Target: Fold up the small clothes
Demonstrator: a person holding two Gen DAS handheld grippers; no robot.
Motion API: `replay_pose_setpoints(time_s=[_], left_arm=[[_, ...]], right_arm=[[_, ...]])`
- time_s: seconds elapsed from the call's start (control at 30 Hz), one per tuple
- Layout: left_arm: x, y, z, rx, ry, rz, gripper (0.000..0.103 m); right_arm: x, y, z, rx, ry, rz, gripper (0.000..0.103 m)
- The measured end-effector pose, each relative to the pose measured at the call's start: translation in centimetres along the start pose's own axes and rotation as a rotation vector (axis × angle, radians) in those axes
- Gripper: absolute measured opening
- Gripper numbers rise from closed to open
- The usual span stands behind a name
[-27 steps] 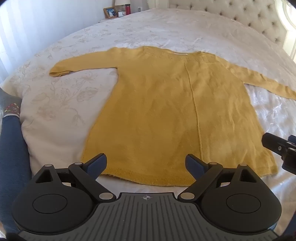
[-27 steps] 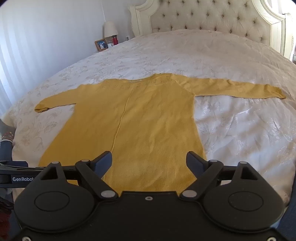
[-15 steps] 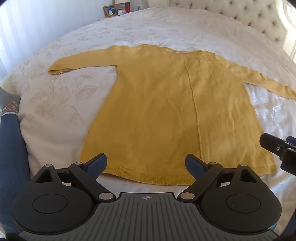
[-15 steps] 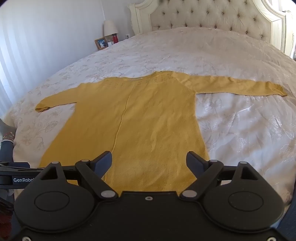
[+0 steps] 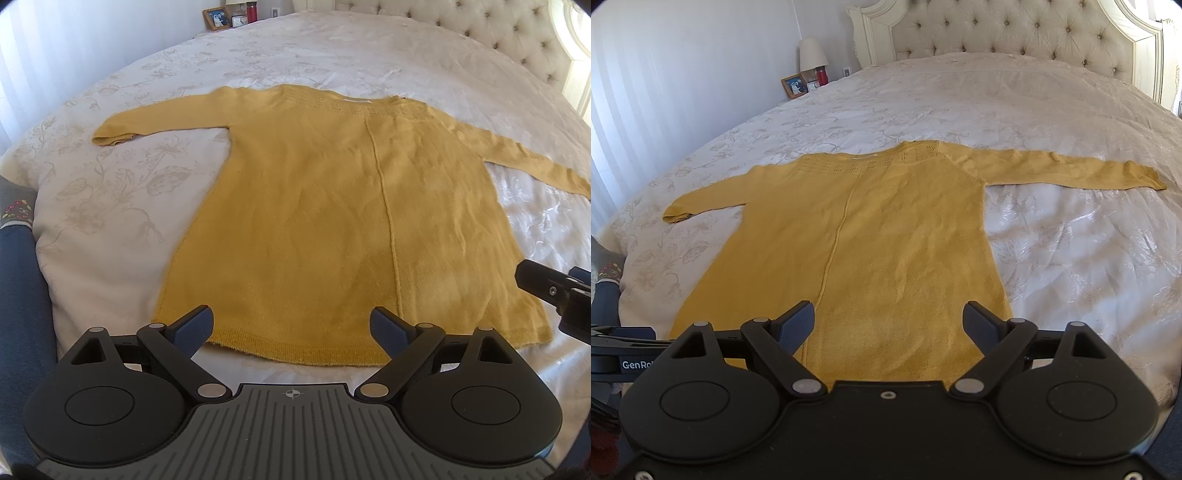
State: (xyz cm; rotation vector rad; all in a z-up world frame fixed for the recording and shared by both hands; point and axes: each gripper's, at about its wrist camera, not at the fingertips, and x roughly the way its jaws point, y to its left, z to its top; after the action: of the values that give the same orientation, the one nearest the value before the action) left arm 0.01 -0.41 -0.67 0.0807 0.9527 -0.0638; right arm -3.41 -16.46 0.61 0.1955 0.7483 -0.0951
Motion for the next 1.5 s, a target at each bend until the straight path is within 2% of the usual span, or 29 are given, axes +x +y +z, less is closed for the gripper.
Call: replay_pose_setpoints(time_s=[1.03,1.5], left_arm=[[0.6,-0.9,-0.1,0.021,0.035,-0.016,0.092],[3.1,-0.2,0.4,0.016,0.09,-0.033,0.092]], right_arm=[[0.4,0.5,0.0,0.009,0.012,0.015,0.089],[2.7,0.0,0.4,0.026,0.049,0.015,0.093]])
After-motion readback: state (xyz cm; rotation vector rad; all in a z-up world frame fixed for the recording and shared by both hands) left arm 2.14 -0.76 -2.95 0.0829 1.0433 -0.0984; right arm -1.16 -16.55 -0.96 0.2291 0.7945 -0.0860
